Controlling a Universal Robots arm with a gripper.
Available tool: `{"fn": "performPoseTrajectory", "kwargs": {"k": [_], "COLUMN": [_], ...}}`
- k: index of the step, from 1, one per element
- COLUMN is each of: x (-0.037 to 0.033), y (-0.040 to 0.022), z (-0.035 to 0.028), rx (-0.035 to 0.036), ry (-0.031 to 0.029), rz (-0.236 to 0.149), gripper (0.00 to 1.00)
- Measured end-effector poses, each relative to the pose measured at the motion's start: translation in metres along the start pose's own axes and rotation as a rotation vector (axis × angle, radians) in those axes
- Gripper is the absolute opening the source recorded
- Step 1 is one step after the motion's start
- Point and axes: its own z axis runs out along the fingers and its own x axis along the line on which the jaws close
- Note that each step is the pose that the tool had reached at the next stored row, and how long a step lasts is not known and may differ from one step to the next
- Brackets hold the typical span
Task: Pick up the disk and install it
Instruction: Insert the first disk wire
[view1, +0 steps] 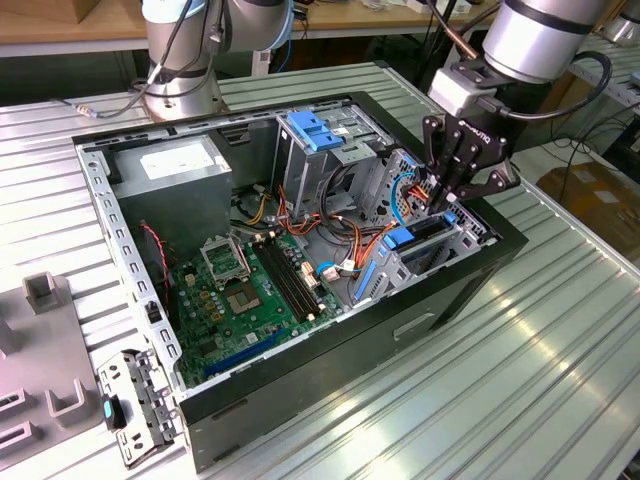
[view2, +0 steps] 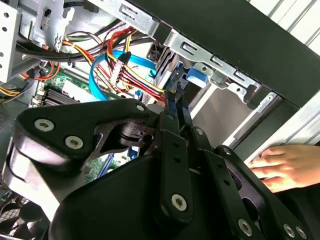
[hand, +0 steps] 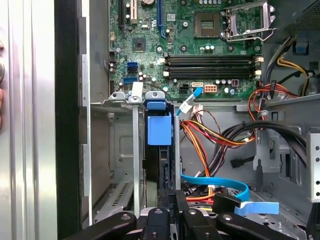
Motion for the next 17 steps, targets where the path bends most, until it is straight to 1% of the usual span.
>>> {"fn": "performPoseTrajectory", "kwargs": {"k": [3, 6, 9, 10, 14, 17], "x": [0.0008, 0.0009, 0.0009, 0.0008, 0.0007, 0.0007], "y": [0.0013, 0.0054, 0.0044, 0.0022, 0.0022, 0.0031], "z": [0.002, 0.0038, 0.0046, 0.0051, 0.0081, 0.0087], "rx": [0.0045, 0.0052, 0.0053, 0.0053, 0.0052, 0.0051], "ry": [-0.0002, 0.0, 0.0007, 0.0013, 0.0015, 0.0018], "rz": [-0.014, -0.017, -0.016, -0.015, -0.015, -0.012], "gripper": [0.16, 0.16, 0.16, 0.16, 0.16, 0.16]}}
